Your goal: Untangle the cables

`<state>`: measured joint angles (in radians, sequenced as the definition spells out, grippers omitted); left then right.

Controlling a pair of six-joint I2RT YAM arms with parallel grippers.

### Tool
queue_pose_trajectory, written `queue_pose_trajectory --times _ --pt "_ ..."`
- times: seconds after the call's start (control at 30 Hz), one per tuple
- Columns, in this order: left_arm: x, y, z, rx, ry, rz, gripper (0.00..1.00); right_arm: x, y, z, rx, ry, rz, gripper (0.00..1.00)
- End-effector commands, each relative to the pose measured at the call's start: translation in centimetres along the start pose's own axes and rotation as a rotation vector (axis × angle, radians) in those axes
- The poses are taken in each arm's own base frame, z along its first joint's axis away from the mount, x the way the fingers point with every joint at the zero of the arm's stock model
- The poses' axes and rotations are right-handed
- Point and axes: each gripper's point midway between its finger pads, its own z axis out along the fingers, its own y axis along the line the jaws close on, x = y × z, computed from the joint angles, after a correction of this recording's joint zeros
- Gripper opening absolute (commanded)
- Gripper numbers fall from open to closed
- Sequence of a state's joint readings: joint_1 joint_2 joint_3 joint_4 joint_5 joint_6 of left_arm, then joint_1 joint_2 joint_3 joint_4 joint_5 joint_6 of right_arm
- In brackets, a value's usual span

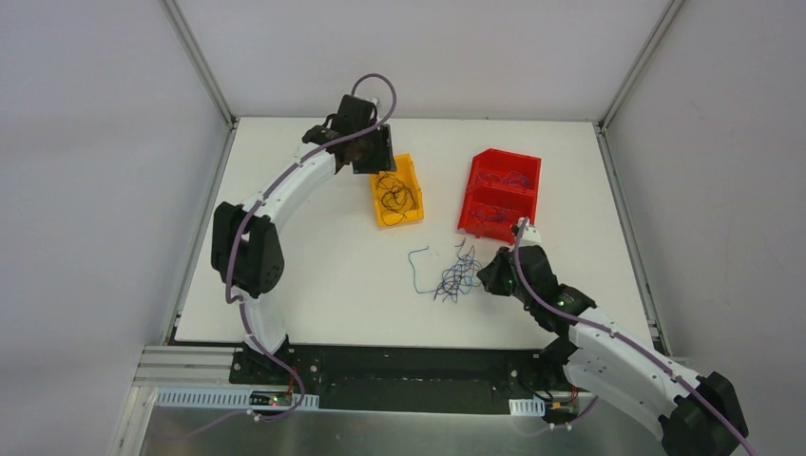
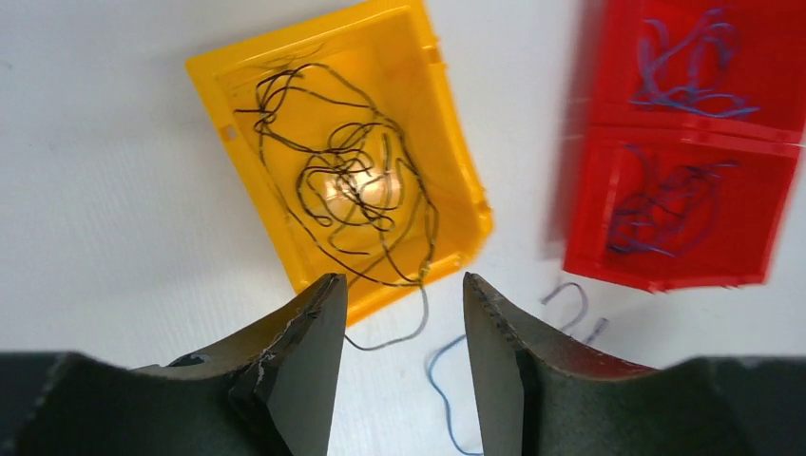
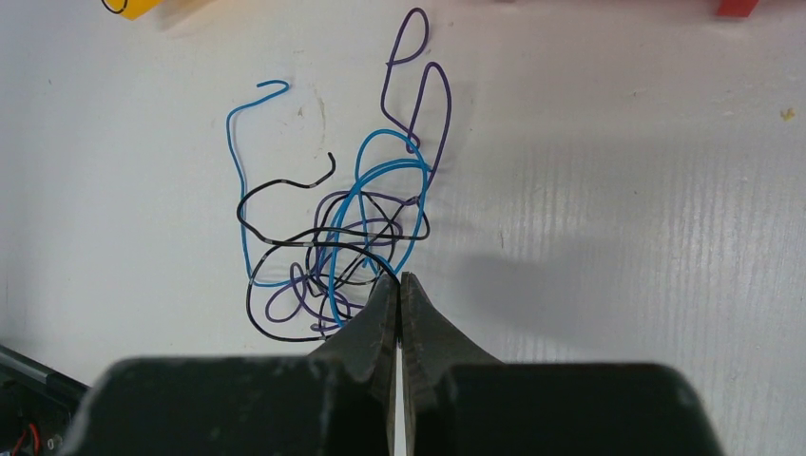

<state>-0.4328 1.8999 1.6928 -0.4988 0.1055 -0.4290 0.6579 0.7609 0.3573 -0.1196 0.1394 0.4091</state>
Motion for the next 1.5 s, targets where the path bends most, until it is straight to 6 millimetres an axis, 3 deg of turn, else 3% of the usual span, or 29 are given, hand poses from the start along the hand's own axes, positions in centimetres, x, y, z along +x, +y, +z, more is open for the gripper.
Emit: queue_pose_trajectory --times 0.0,0.17,0.27,0.3,0.53,0.77,1.07,1.2,1.47 --pt "-3.0 -4.1 -7.1 0.154 -0.120 0.040 0.52 -1.8 1.7 -0.3 -0.051 -0.041 0.002 0.00" --pt "-1.8 -4.4 -11.0 0.180 -0.158 0.061 0.70 -1.8 2.1 -0.3 -0.068 -0.037 0.002 0.00" --pt "-0.3 -3.9 -12.6 0.180 -0.165 0.050 0.96 -2.2 2.5 -0.3 -0.079 -0.039 0.003 0.00" --pt "0.4 -3.7 -12.9 0.178 -0.164 0.045 0.99 -2.3 2.7 -0.3 -0.082 -0.039 0.003 0.00" --pt "5.6 -2.7 -16.0 0.201 -0.188 0.058 0.99 -2.9 3.7 -0.5 -0.107 -0.035 0.007 0.00" --pt "10.5 -1.1 -16.6 0.237 -0.199 0.009 0.99 -3.8 4.3 -1.1 -0.116 -0.043 0.015 0.00" --pt "12.6 -0.1 -20.4 0.302 -0.276 -0.010 0.99 -4.6 5.0 -2.2 -0.148 -0.076 0.063 0.00" --pt "13.6 0.5 -21.1 0.306 -0.284 -0.038 0.99 -5.0 5.7 -2.9 -0.169 -0.073 0.076 0.00" --pt "12.4 -0.5 -21.2 0.319 -0.272 -0.023 0.99 -5.9 5.8 -4.5 -0.166 -0.087 0.064 0.00"
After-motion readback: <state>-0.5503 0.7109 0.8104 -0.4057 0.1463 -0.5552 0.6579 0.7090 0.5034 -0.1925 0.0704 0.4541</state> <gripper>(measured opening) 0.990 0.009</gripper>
